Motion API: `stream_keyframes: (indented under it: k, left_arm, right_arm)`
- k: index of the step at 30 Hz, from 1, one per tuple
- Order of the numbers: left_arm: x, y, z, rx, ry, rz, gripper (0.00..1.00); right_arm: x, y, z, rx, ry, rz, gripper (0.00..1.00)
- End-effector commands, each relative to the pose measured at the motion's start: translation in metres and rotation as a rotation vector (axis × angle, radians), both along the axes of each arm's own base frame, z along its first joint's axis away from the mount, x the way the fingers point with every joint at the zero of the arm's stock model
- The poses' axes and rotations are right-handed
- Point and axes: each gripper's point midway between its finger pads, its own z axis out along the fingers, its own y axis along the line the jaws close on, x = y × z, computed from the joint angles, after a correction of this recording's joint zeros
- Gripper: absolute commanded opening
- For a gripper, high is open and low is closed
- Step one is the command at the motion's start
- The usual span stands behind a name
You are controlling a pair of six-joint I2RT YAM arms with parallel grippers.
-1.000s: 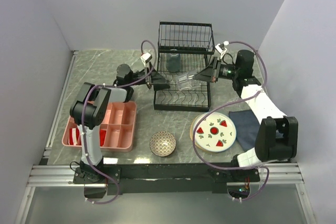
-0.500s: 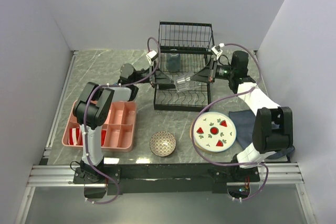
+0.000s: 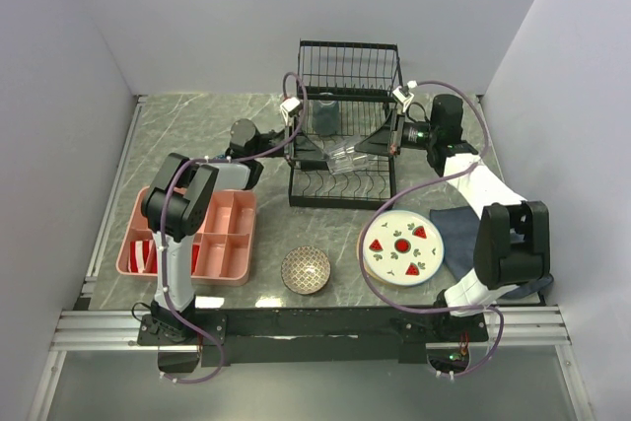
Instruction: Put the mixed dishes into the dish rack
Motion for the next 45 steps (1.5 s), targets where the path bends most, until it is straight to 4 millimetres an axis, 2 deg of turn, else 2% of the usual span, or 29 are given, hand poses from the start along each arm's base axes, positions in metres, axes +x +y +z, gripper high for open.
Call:
stream_keyframes:
  k: [1,7,13,23,34,45]
  left_arm:
    - [-0.003,-0.005,0.01,-0.01,-0.098,-0.03,0.96]
    - [-0.001,-0.005,0.007,0.018,-0.086,-0.022,0.97]
    - [0.002,-0.005,0.009,0.023,-0.097,-0.022,0.96]
    - [0.002,-0.005,0.022,-0.047,-0.121,-0.012,0.96]
    - [0.001,-0.022,0.015,-0.033,-0.114,-0.057,0.96]
    - [-0.004,-0.023,0.02,-0.051,-0.135,-0.068,0.99]
  right_arm:
    - [-0.013,0.003,0.042,0.002,-0.153,0.033,0.0]
    - [-0.013,-0.005,0.046,-0.029,-0.162,0.007,0.0]
    - [-0.007,-0.015,0.058,-0.048,-0.199,-0.017,0.0]
    - [-0.007,-0.011,0.039,-0.033,-0.123,-0.002,0.0]
    - [-0.011,-0.004,0.039,-0.019,-0.115,0.019,0.0]
    - [-0.011,-0.001,0.032,-0.026,-0.109,0.016,0.0]
